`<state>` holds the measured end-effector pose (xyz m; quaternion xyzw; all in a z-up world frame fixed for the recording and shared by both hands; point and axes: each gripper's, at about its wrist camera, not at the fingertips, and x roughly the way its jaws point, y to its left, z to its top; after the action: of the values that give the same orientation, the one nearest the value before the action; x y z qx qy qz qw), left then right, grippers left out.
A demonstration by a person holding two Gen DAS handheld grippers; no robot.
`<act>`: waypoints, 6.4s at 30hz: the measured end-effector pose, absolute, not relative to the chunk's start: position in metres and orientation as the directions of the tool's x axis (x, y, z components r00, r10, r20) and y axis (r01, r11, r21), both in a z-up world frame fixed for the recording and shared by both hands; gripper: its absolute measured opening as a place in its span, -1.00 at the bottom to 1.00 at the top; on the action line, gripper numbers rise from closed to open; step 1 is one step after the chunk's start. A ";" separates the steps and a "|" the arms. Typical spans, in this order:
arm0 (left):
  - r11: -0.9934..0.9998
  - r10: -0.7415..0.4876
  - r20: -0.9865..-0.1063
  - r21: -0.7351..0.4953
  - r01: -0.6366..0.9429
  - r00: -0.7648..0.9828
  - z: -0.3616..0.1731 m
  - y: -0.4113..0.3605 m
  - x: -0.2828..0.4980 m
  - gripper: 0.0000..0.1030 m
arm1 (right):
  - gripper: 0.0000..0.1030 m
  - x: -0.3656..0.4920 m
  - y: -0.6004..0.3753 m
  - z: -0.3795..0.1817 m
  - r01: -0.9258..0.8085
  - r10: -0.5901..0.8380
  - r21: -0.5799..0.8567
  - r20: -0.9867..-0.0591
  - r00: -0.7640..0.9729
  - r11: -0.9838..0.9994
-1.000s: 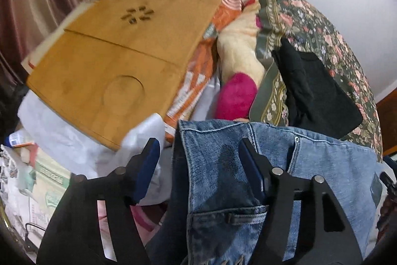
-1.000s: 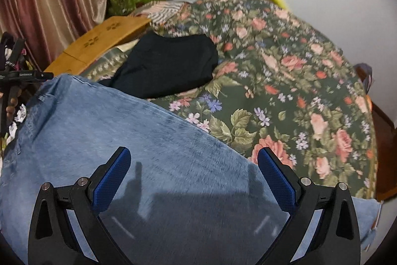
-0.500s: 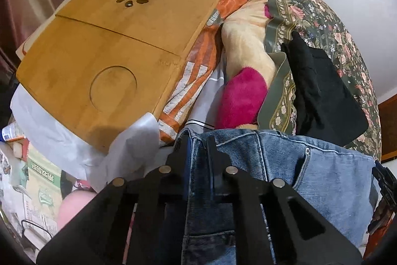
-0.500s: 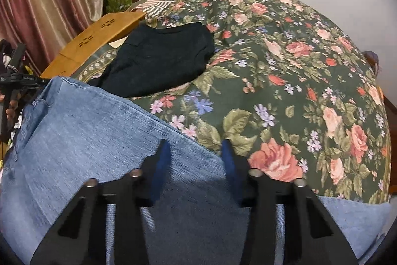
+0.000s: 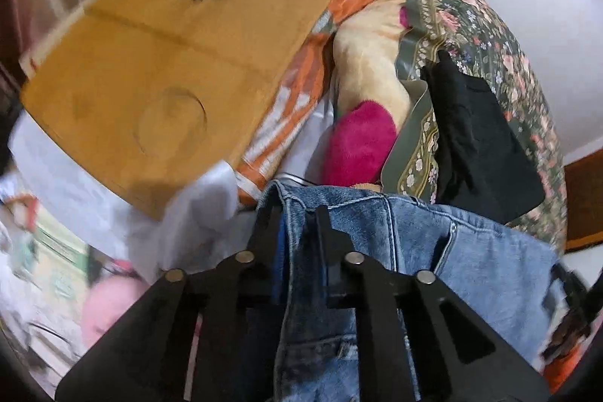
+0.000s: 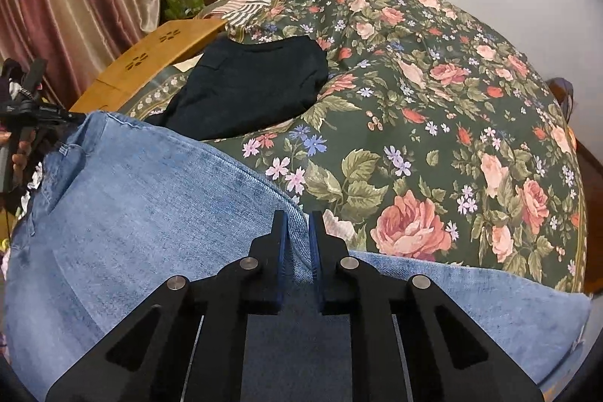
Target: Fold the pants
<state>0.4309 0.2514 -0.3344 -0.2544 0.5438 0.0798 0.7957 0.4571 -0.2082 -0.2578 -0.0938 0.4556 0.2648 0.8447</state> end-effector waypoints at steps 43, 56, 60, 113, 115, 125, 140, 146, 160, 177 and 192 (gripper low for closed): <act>0.978 0.120 -0.789 -0.009 -0.206 0.602 -0.216 0.180 0.161 -0.87 | -0.85 0.219 -0.240 -0.202 -0.522 0.419 0.118 -0.751 0.510 0.845; 0.970 0.107 -0.898 0.000 -0.243 0.426 -0.309 0.176 0.119 -0.87 | -0.83 0.189 -0.243 -0.243 -0.455 0.401 0.176 -0.790 0.464 0.873; 0.972 0.118 -0.891 0.013 -0.234 0.438 -0.293 0.176 0.113 -0.85 | -0.81 0.186 -0.247 -0.237 -0.443 0.392 0.178 -0.797 0.459 0.879; 0.999 0.032 -0.873 0.026 -0.019 0.488 -0.293 0.000 0.404 0.77 | -0.84 0.486 -0.315 -0.294 -0.142 0.279 0.240 -0.837 0.470 0.960; 0.999 0.040 -0.869 0.033 -0.022 0.493 -0.289 -0.002 0.401 0.77 | -0.87 0.482 -0.319 -0.288 -0.142 0.274 0.234 -0.837 0.474 0.962; 0.999 0.002 -0.869 0.023 0.037 0.494 -0.260 -0.036 0.358 0.77 | -0.89 0.404 -0.402 -0.191 -0.079 0.237 0.245 -0.727 0.644 0.966; 0.980 -0.034 -0.880 0.063 0.188 0.473 -0.256 -0.124 0.279 0.77 | -0.89 0.257 -0.516 -0.160 0.046 0.108 0.193 -0.718 0.688 0.980; 0.972 -0.021 -0.899 0.084 0.220 0.438 -0.273 -0.139 0.261 0.77 | -0.89 0.225 -0.544 -0.227 0.105 0.125 0.226 -0.804 0.582 0.968; 0.988 -0.032 -0.885 0.040 0.146 0.464 -0.277 -0.128 0.253 0.82 | -0.79 0.190 -0.530 -0.267 0.177 0.005 0.106 -0.869 0.495 0.978; 0.991 0.119 -0.777 0.057 -0.118 0.618 -0.202 0.056 0.237 0.82 | -0.25 0.241 -0.328 -0.169 -0.267 0.263 0.105 -0.688 0.677 0.958; 0.962 0.040 -0.892 -0.088 -0.259 0.451 -0.298 0.226 0.245 0.82 | -0.25 0.323 -0.131 -0.214 -0.518 0.391 0.098 -0.776 0.495 0.850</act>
<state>0.2449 0.2263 -0.2981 -0.1058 0.5164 0.0884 0.8452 0.3226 -0.1315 -0.2138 -0.0741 0.4276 0.2636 0.8615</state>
